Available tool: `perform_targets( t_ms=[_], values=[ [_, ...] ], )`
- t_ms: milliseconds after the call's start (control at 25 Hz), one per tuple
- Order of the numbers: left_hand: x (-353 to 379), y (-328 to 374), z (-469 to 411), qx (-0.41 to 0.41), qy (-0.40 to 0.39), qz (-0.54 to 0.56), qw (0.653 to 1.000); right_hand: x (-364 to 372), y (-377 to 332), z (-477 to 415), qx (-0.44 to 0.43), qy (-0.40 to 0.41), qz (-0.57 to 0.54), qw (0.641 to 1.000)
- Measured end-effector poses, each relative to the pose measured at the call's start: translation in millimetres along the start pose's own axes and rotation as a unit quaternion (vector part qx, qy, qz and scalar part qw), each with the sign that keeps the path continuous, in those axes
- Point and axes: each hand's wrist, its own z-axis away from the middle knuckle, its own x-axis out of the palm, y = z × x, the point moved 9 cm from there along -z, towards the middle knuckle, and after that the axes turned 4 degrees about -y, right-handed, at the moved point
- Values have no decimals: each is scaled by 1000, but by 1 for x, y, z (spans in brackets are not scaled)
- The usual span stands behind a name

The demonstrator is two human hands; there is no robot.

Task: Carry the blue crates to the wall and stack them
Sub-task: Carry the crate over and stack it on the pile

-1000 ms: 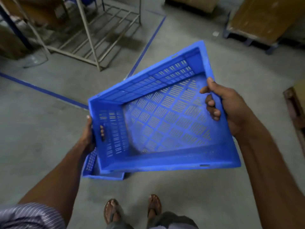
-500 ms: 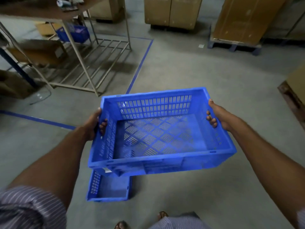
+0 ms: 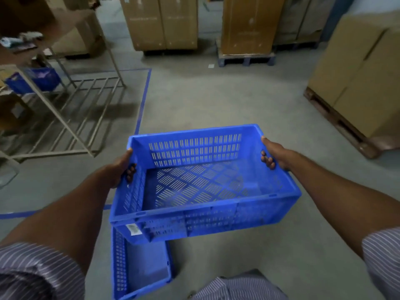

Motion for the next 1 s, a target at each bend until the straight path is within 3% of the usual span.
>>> perform_targets(
  t_ms=[280, 480, 640, 880, 1000],
  values=[
    [76, 78, 22, 180, 5, -78, 981, -89, 51, 93, -82, 214, -69, 971],
    [182, 92, 36, 238, -66, -78, 966, -162, 129, 153, -101, 329, -150, 927],
    [285, 97, 48, 241, -130, -102, 956, -235, 182, 187, -102, 352, -209, 906],
    [465, 113, 84, 258, -198, -152, 933, -363, 246, 219, -47, 293, -268, 917],
    [569, 115, 106, 238, -253, -176, 921, -439, 276, 244, -12, 321, -270, 908]
  ],
)
